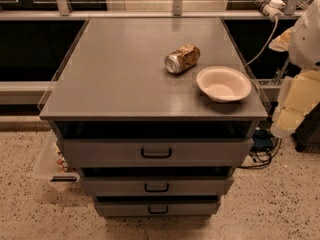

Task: Open top drawer

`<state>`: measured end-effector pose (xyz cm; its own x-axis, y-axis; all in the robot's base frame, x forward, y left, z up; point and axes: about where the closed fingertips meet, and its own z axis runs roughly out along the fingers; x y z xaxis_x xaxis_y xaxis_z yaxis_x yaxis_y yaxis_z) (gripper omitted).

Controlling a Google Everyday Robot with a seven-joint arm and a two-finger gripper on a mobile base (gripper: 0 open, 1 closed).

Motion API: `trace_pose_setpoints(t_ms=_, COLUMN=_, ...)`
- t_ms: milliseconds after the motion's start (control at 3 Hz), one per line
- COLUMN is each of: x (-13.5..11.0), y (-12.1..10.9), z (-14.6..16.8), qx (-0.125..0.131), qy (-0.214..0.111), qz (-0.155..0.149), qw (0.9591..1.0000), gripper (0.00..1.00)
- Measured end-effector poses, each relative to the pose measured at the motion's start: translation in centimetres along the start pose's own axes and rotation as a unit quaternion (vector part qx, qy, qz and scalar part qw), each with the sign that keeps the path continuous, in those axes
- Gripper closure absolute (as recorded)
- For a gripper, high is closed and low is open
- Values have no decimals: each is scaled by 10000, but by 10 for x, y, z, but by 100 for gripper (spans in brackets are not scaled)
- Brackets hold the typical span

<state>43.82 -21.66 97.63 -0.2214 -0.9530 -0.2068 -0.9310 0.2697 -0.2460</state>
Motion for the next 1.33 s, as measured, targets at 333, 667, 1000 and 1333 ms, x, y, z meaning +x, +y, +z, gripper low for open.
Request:
trace_pose_setpoints(t_ms=333, x=0, y=0, z=0, qx=0, qy=0, qz=0, qw=10000, gripper=0)
trace_pose_setpoints(t_ms=667, x=3, y=5, z=1, qx=151, qy=-101, qz=42, qw=9998, gripper=0)
trace_pose_setpoints(t_ms=1000, x=17, y=30, z=26, qx=176, qy=-504, qz=72, qw=9985, gripper=0)
trace_pose_setpoints(t_ms=1333, x=42, y=68, z=95, qx=-92, qy=-1225, qz=273, qw=9920, gripper=0)
